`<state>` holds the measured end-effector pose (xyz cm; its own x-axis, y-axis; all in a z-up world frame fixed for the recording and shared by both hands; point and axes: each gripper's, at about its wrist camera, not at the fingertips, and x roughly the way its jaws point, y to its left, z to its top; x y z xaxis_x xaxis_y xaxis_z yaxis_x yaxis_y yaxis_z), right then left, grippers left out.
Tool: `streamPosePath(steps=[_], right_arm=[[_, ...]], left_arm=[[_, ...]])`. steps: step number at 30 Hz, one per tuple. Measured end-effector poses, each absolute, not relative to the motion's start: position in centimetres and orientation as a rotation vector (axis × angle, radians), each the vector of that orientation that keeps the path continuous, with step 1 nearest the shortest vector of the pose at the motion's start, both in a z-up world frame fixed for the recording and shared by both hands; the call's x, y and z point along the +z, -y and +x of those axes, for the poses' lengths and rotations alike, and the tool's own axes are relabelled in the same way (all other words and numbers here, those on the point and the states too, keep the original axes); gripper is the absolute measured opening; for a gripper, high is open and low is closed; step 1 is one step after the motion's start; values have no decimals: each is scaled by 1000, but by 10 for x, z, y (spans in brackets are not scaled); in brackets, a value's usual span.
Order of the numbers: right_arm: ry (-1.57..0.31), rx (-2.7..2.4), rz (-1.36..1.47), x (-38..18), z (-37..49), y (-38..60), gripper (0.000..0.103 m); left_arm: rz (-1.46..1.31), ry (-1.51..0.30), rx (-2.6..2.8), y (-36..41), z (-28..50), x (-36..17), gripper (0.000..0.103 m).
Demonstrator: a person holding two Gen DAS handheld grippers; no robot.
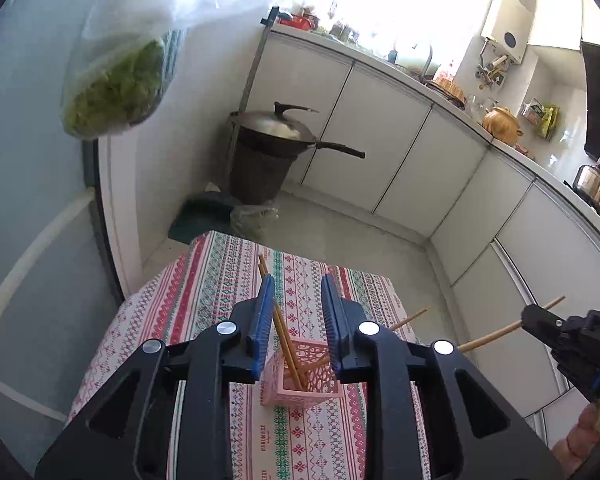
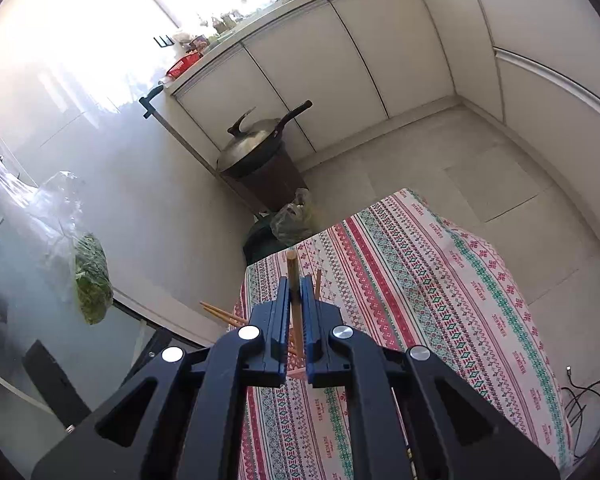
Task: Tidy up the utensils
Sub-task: 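Carry the chopstick to the pink holder and release it with the right tool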
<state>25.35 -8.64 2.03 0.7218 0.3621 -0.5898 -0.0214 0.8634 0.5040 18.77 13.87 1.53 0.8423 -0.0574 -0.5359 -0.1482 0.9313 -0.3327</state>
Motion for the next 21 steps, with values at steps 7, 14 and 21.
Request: streamPosePath(steps=[7, 14, 21], right_arm=[[-771, 217, 459, 10, 273, 63, 6], [-872, 222, 542, -38, 299, 52, 9], [-798, 182, 417, -34, 282, 51, 13]], left_arm=[[-304, -598, 69, -137, 175, 17, 25], [-247, -676, 60, -121, 185, -4, 26], [-182, -663, 57, -104, 182, -2, 36]])
